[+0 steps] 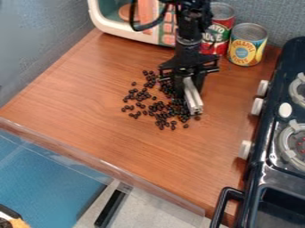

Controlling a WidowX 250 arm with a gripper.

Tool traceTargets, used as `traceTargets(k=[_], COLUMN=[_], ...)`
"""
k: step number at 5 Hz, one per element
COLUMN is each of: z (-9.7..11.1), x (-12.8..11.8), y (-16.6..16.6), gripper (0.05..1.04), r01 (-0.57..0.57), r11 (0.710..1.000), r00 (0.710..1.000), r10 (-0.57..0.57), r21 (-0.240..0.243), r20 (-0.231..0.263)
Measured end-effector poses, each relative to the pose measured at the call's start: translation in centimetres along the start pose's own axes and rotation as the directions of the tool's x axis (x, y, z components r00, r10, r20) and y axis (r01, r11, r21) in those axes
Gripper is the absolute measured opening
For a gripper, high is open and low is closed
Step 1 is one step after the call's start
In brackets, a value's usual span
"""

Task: Sweep into pile

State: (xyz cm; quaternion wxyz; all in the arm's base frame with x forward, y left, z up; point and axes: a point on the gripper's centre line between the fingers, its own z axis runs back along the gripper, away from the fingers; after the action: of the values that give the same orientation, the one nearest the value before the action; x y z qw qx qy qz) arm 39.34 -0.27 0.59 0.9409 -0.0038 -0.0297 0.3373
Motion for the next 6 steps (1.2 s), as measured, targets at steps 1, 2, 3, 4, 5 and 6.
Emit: traceTargets(k=[1,2,3,4,5,6], z=[-0.1,-0.1,-0.1,-0.1,-0.1,-0.1], x=[0.2,0.4,0.9,1.1,1.0,1.3], y=[1.2,2.6,4.6,6.2,7.1,8.1], gripper=[0.39,0.39,0.39,0.39,0.39,0.39], r01=[-0.004,-0.016,-0.044,-0.063,-0.069,-0.082], r11=[1.0,1.0,0.999,0.998,0.998,0.997], r00=[1.0,1.0,0.999,0.998,0.997,0.996], r10=[0.004,0.016,0.044,0.063,0.069,0.081], r21=[-0.004,-0.002,-0.004,-0.003,-0.005,-0.004], r20=[0.007,-0.002,-0.014,-0.015,-0.018,-0.026])
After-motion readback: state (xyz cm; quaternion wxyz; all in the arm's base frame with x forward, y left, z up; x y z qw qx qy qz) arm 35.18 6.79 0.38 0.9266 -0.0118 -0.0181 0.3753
